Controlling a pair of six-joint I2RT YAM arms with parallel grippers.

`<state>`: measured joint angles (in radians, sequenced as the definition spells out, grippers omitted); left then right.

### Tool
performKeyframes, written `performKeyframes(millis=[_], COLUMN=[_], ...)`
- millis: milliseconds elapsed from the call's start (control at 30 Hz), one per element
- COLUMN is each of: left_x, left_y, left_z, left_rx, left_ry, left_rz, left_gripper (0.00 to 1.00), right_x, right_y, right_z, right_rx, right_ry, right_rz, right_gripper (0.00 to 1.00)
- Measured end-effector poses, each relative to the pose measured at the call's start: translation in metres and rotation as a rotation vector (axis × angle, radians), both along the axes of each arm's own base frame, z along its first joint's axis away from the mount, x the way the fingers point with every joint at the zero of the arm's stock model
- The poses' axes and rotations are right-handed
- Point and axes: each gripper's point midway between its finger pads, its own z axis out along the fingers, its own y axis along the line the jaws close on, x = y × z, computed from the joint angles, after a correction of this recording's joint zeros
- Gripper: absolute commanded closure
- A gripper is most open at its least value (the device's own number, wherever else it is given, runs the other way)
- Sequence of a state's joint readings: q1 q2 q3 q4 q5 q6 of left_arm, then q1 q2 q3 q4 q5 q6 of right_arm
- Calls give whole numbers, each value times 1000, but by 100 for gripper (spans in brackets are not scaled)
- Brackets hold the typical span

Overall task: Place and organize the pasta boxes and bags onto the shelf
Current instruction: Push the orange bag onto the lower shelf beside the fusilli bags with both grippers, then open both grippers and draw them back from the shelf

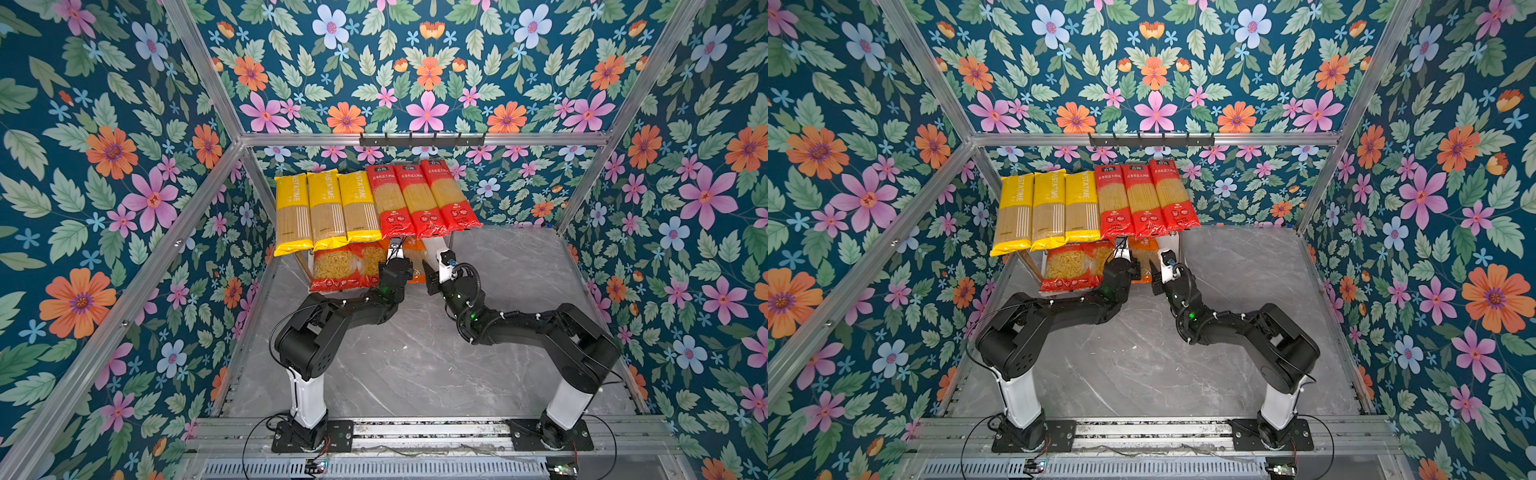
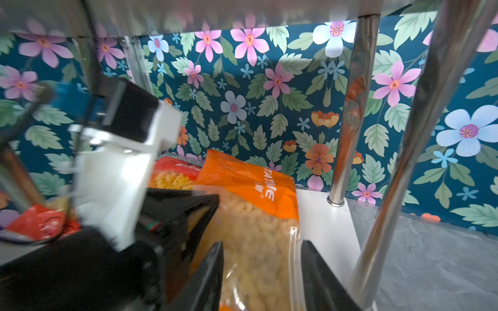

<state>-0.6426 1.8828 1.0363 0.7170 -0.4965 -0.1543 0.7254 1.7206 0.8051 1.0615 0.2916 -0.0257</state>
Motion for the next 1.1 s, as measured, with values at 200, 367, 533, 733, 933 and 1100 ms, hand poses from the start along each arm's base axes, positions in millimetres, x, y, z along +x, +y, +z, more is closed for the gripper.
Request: performKeyframes(millis=[200, 367, 533, 733, 933, 1100], left_x=[13, 16, 14, 12, -1, -38], left_y=[-24, -41, -42, -39, -28, -14], left_z=[0, -5, -14, -16, -4, 17], left_rx=[-28, -38, -22, -5, 8, -7], left_ry=[15, 28, 63, 91, 110, 109], left_rz=[-73, -132, -144, -145, -128, -108], left_gripper=[100, 100, 100, 80, 51, 37], right_x=[-37, -52, -54, -57, -61, -66], right_y=[-24, -43, -61, -74, -82, -101], right_z=[29, 32, 23, 10, 0, 0], right_rx=[48, 49, 48, 68, 84, 124], right_ry=[-35, -11, 37, 95, 151, 212], right_rz=[9, -12, -52, -72, -77, -94], right_gripper=[53, 53, 53, 53, 53, 53])
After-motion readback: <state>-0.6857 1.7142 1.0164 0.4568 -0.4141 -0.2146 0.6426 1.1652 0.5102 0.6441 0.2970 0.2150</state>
